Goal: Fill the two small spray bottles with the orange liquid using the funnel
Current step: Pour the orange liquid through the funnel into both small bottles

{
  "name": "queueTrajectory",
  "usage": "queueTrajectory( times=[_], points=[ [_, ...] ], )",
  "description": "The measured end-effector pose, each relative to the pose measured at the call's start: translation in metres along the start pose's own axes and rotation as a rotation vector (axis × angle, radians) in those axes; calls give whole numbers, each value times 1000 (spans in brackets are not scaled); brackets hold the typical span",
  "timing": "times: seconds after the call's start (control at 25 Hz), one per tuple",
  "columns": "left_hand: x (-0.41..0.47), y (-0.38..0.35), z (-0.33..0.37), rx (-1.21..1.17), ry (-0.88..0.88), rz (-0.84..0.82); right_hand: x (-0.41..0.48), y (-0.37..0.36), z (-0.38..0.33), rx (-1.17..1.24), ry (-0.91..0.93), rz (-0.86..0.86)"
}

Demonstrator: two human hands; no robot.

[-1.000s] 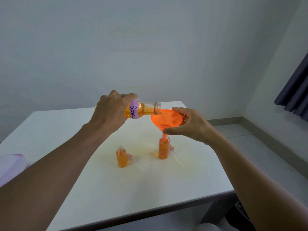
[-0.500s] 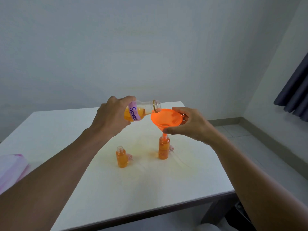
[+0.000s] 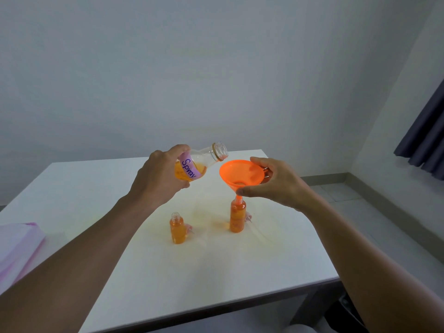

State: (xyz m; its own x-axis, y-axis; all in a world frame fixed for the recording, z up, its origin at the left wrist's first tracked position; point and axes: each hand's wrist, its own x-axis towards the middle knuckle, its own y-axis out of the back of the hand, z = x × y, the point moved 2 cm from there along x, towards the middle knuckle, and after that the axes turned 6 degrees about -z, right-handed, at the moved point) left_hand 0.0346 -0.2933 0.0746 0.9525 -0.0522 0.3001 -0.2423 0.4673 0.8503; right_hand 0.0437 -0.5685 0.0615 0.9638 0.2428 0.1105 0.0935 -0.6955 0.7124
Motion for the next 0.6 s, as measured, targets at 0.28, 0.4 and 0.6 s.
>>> queueTrajectory(
  times=[0.28,0.4,0.6],
  points=[
    [-6,6,-17,-113,21,38,-3,-1,-7,-6,-7,25],
    [-13,11,-24,-193,47,66,-2,5,-13,1,-4,51],
    [-31,24,-41,-253,96,95,-1,7,-20,-1,-21,30]
  ],
)
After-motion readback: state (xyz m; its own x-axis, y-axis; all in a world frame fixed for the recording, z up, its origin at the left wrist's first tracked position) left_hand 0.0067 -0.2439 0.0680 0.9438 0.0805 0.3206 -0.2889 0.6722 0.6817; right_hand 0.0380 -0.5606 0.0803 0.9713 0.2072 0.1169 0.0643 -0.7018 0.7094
